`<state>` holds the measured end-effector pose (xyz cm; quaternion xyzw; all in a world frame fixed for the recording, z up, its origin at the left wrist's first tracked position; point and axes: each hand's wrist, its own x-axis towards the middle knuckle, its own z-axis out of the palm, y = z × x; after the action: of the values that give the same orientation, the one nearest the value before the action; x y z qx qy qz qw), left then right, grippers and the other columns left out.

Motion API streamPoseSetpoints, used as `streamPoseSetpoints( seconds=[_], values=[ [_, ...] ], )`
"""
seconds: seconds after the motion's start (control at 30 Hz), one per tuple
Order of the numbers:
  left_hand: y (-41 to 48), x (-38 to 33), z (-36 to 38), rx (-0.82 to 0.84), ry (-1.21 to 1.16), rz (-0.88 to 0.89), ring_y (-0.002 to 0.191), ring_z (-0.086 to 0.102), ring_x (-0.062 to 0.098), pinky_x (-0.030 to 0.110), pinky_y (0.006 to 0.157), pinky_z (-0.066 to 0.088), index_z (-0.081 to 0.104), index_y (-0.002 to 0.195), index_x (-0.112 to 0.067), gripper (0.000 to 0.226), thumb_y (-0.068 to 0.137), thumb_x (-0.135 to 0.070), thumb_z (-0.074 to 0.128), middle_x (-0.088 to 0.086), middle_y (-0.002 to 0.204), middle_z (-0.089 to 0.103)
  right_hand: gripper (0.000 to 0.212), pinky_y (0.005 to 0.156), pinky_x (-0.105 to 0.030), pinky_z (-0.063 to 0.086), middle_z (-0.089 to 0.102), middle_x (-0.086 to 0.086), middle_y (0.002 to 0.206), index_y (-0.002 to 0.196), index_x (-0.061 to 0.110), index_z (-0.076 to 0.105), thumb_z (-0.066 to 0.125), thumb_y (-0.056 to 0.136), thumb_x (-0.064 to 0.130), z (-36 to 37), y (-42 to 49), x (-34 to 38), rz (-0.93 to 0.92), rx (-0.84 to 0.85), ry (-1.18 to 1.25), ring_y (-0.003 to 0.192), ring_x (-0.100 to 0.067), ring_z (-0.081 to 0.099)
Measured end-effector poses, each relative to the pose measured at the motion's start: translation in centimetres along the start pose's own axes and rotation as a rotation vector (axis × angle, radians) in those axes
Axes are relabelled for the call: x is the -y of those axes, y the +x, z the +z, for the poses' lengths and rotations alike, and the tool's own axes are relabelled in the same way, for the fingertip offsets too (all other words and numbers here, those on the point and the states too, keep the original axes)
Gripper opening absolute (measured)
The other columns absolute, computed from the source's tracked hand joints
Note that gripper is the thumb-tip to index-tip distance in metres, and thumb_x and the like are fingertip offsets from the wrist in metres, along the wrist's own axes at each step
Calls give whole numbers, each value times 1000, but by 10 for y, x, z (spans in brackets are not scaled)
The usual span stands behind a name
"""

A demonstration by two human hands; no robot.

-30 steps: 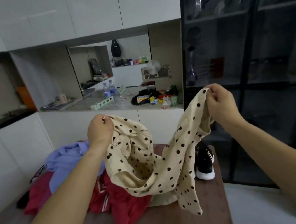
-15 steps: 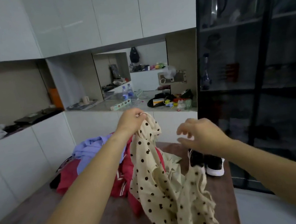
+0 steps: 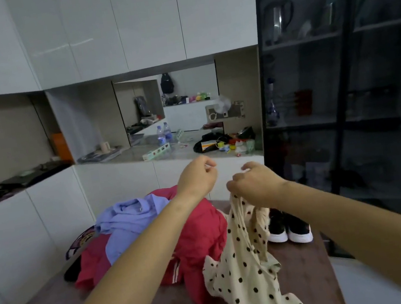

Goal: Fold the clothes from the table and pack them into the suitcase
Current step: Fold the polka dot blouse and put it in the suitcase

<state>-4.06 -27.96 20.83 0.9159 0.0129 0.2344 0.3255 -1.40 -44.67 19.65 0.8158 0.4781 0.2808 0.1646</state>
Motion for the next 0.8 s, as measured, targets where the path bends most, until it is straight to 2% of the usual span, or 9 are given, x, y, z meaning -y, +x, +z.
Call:
streamPoseSetpoints(
  seconds=[0.1, 0.2, 0.3, 0.4, 0.43, 0.53, 0.63, 0.73, 0.8],
  values=[
    [-13, -1, 11, 301, -14, -21, 54, 63, 16, 28, 52, 49, 64, 82, -13, 20, 91, -25, 51, -2, 68, 66, 25, 91, -35, 39, 64, 0, 97, 105, 19, 58, 48, 86, 6, -13, 1, -24, 222, 134, 21, 86, -25, 61],
    [-37, -12, 39, 488, 85, -18, 47, 55, 11, 26, 49, 38, 55, 58, -18, 51, 86, -61, 50, -5, 52, 56, 21, 87, -33, 40, 65, 3, 90, 97, 22, 57, 46, 85, 7, -28, 5, -40, 371, 113, 30, 83, -22, 60],
    [-43, -20, 65, 415, 194, -61, 55, 53, 16, 28, 50, 35, 45, 58, -17, 56, 81, -67, 48, -3, 55, 49, 18, 89, -33, 37, 63, 5, 79, 90, 23, 56, 43, 89, 11, -44, 8, -53, 423, 64, 5, 75, -20, 59],
    [-28, -20, 68, 337, 310, -67, 78, 62, 26, 29, 60, 41, 50, 72, -14, 17, 83, -27, 53, 1, 74, 58, 17, 90, -32, 31, 54, 8, 67, 78, 24, 49, 44, 86, 9, -52, 0, -69, 431, 43, -100, 69, -20, 55],
    [-21, -16, 64, 312, 352, -98, 80, 60, 26, 29, 61, 41, 51, 76, -14, 8, 81, -20, 55, 3, 83, 61, 18, 89, -31, 29, 48, 9, 63, 76, 23, 46, 45, 84, 7, -54, -6, -76, 448, 49, -121, 68, -20, 51],
    [-1, 5, 47, 236, 450, -161, 76, 57, 28, 30, 61, 41, 46, 70, -15, 14, 82, -13, 54, 7, 89, 63, 19, 87, -30, 25, 38, 10, 58, 72, 23, 45, 46, 86, 9, -56, -27, -104, 543, 61, -162, 70, -18, 54],
    [15, 13, 23, 122, 490, -179, 77, 57, 28, 31, 64, 42, 51, 76, -16, 9, 84, -14, 49, 7, 91, 64, 24, 88, -31, 34, 40, 10, 58, 70, 23, 37, 41, 93, 15, -52, -46, -120, 584, 102, -194, 62, -17, 51],
    [32, 1, 1, 92, 212, -194, 66, 65, 23, 32, 62, 51, 57, 77, -14, 15, 89, -23, 51, 4, 71, 66, 11, 53, -30, 36, 45, 4, 63, 85, 17, 42, 43, 92, 9, -41, -58, -123, 713, 84, -32, 52, -17, 42],
    [41, -10, -8, 109, -63, -250, 66, 70, 22, 37, 67, 59, 56, 78, -14, 16, 91, -23, 52, 6, 72, 68, 9, 51, -33, 42, 55, -3, 74, 89, 13, 48, 46, 88, 4, -34, -64, -126, 797, 101, 114, 61, -22, 51]
  ],
)
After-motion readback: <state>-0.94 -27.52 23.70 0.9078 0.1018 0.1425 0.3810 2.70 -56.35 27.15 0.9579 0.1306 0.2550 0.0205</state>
